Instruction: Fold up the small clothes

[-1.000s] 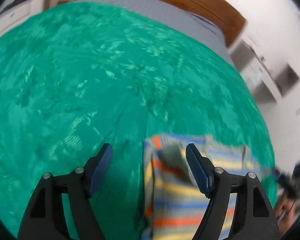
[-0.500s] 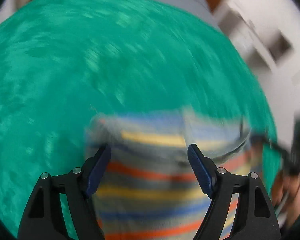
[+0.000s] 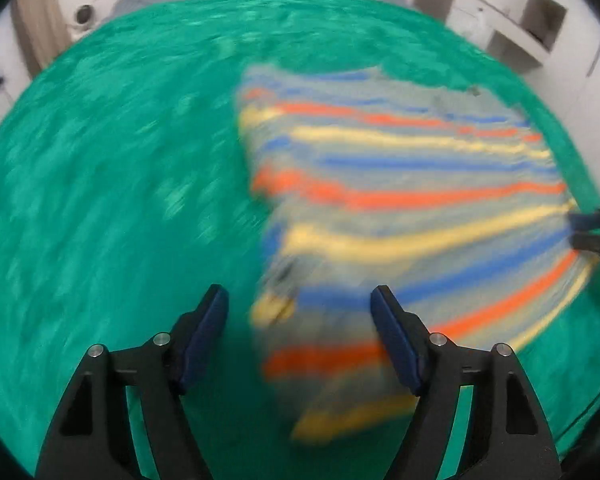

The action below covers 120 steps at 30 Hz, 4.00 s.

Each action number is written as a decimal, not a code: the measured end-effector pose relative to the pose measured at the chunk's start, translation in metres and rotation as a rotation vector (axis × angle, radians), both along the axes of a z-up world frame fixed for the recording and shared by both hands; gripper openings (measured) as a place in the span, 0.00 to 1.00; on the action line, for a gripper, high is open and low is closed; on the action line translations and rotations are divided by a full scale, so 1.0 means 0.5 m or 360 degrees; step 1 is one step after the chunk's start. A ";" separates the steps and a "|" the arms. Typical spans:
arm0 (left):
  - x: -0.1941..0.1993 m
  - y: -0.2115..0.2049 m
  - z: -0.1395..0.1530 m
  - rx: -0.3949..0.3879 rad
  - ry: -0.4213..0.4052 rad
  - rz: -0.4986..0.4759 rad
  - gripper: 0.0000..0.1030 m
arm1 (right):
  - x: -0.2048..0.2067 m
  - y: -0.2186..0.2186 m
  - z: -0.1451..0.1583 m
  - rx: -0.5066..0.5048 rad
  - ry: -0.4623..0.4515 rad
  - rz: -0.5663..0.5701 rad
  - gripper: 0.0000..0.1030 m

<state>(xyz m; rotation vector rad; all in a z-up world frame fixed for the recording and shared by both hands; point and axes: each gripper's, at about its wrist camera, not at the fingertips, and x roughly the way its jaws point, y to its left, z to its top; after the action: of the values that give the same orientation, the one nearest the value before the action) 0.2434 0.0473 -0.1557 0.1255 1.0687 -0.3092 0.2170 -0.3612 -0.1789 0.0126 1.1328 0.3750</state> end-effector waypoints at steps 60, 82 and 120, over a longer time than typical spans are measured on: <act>-0.117 0.017 0.012 -0.0568 -0.0168 0.0400 0.06 | 0.406 0.493 0.045 0.0584 0.0099 -0.0015 0.12; 0.073 0.021 -0.008 -0.0369 -0.0048 0.0452 0.47 | 0.059 0.360 0.072 0.0320 -0.0128 0.0227 0.35; -0.183 0.039 -0.008 0.0089 -0.0208 0.0401 0.94 | -0.223 0.275 0.111 -0.0396 -0.0522 -0.0248 0.74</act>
<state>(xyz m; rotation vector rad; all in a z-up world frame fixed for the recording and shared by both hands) 0.1520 0.0668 -0.1596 0.0589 0.9513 -0.0430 0.1058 -0.2238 -0.1232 -0.1731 0.8402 0.0897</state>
